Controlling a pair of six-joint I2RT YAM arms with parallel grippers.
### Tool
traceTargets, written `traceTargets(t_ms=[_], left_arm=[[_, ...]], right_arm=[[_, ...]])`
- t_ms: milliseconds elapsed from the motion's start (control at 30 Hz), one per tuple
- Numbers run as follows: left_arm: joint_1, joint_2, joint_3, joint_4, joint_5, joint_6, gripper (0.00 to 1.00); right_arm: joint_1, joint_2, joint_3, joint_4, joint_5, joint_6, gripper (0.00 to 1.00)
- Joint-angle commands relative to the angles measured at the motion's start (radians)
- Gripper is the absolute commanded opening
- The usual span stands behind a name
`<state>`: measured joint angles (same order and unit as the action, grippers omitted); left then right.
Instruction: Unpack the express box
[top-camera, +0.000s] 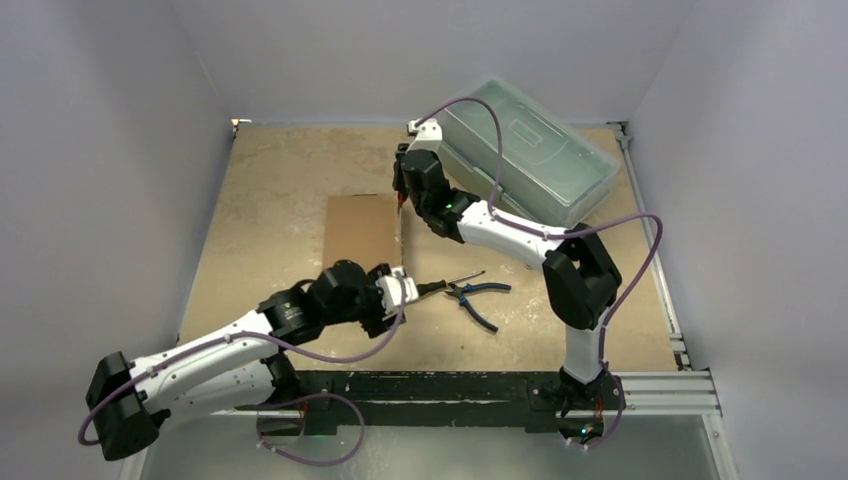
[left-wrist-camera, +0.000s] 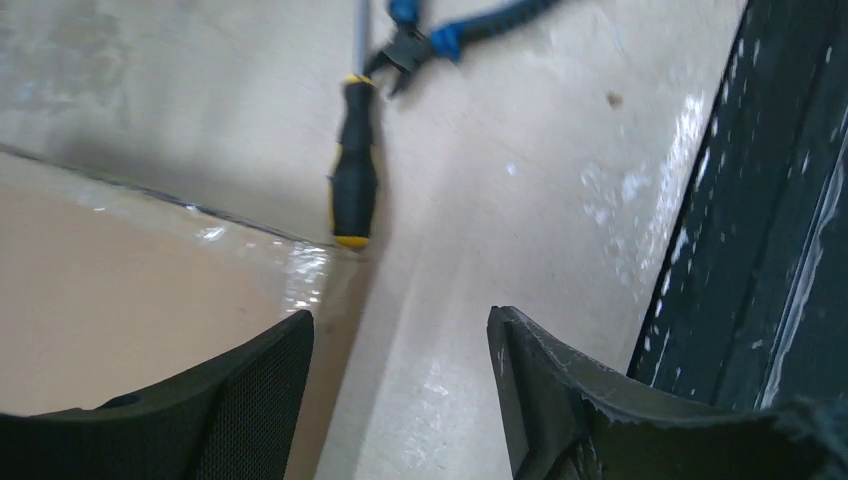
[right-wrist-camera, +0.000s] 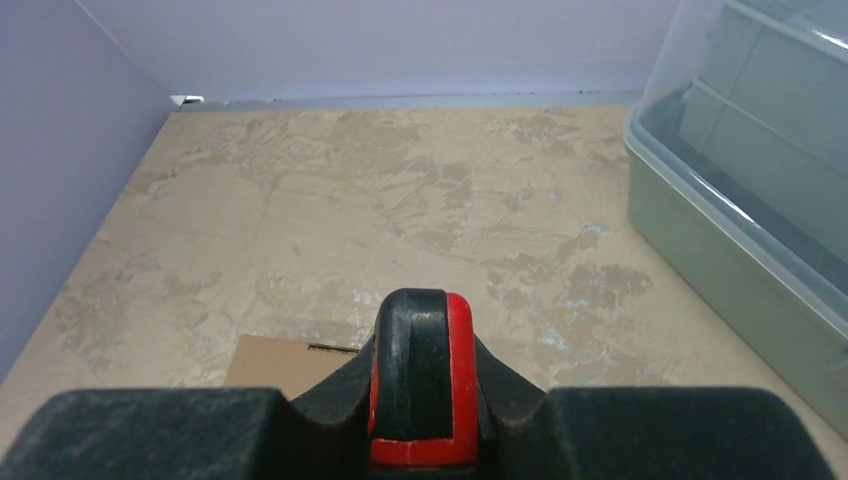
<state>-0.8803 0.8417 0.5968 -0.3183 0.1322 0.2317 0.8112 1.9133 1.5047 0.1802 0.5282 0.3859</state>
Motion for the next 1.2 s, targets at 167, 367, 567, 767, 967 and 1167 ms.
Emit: traceTargets(t_ms=[167,367,567,767,967,1167], left_arm=[[-0.102,0.061,-0.096,0.117,-0.336,0.163,0.60],[-0.093,0.136,-0.113,0.217,-0.390,0.163,0.52],[0.033,0.179,-0.133,0.362,-0.301,0.127,0.57],[0.153,0.216,-0.121,0.398,-0.155,0.066,0.54],[0.153,0.175,-0.135,0.414,-0.127,0.057,0.55],[0.156,0.201,-0.120,0.405,-0.129,0.046,0.47]], right_arm=[[-0.014,-0.075,-0.015,0.047,-0.019,0.052,0.00],[-0.015,-0.074,-0.009,0.007,0.010,0.110,0.00],[-0.017,-0.065,0.009,-0.013,0.013,0.107,0.00],[-0.017,-0.005,0.079,-0.056,0.075,0.100,0.00],[-0.015,0.051,0.142,-0.065,0.087,0.084,0.00],[-0.015,0.121,0.239,-0.137,0.136,0.064,0.00]])
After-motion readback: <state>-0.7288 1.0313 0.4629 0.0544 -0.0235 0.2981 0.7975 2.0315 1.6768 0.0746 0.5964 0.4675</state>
